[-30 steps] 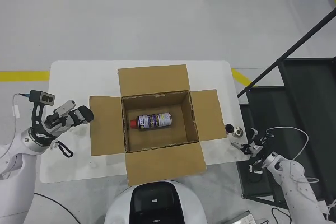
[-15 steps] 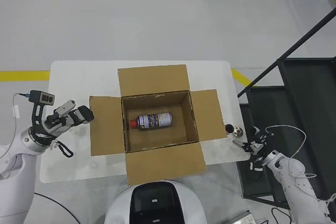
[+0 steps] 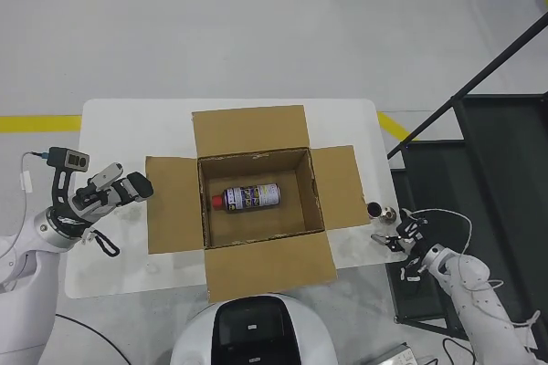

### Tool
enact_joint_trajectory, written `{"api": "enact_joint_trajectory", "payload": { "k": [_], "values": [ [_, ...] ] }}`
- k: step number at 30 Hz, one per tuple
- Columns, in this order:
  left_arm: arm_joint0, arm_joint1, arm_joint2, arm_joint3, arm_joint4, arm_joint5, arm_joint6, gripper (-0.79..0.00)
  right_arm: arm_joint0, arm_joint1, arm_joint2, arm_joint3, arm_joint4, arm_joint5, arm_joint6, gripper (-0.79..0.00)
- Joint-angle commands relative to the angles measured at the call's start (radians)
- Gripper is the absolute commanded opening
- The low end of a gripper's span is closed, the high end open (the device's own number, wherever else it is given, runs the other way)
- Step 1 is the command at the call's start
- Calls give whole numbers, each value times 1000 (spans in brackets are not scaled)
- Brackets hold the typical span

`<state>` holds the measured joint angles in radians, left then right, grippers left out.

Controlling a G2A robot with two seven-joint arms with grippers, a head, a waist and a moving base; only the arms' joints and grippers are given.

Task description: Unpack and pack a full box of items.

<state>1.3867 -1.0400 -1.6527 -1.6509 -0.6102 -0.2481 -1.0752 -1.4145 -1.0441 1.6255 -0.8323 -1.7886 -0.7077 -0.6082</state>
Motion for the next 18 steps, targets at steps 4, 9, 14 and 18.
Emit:
{"api": "enact_joint_trajectory", "payload": {
  "k": [4, 9, 14, 18],
  "values": [
    [0, 0, 0, 0, 0, 0, 0, 0, 34, 7, -2, 62, 8, 7, -12, 0],
    [0, 0, 0, 0, 0, 0, 0, 0, 81, 9, -23, 120, 2, -1, -7, 0],
    [0, 0, 0, 0, 0, 0, 0, 0, 140, 6, -54, 190, 2, 8, 14, -49],
    [0, 0, 0, 0, 0, 0, 0, 0, 179, 4, -70, 243, 7, 22, 22, -55]
  ]
}}
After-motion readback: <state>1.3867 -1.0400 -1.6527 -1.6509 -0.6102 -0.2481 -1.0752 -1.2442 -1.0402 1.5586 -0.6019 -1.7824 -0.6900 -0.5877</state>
